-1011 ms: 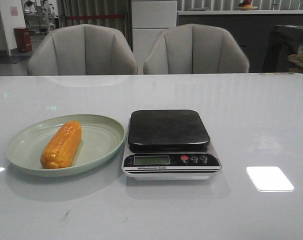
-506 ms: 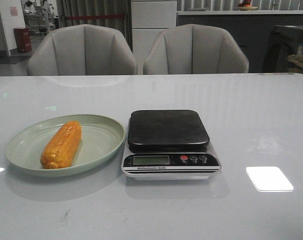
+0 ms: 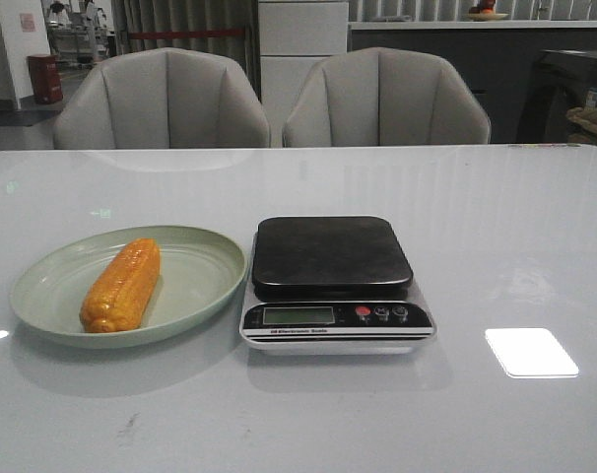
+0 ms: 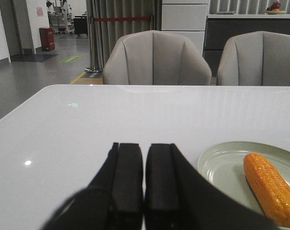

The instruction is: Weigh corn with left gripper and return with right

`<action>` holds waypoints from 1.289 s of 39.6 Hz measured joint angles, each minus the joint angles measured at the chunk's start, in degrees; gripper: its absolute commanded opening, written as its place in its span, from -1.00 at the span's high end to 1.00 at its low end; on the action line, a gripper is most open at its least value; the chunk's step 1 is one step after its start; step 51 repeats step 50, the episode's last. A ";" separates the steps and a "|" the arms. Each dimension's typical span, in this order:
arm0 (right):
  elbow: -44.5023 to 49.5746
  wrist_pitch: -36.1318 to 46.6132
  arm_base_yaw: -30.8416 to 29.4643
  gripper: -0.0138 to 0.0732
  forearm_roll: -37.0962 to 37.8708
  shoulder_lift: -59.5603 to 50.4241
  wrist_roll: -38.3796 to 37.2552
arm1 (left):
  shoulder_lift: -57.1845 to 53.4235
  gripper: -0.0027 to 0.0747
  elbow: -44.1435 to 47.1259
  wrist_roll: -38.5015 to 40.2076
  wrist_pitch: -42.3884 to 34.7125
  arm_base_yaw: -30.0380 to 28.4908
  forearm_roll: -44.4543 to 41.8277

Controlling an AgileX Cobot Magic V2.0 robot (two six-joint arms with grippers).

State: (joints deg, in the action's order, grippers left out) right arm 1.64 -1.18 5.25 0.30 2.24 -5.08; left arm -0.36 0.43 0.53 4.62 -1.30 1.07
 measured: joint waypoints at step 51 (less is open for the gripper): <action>0.00 1.18 0.00 0.32 0.00 -2.80 0.00 | 0.00 0.61 0.00 0.00 -0.11 0.00 0.00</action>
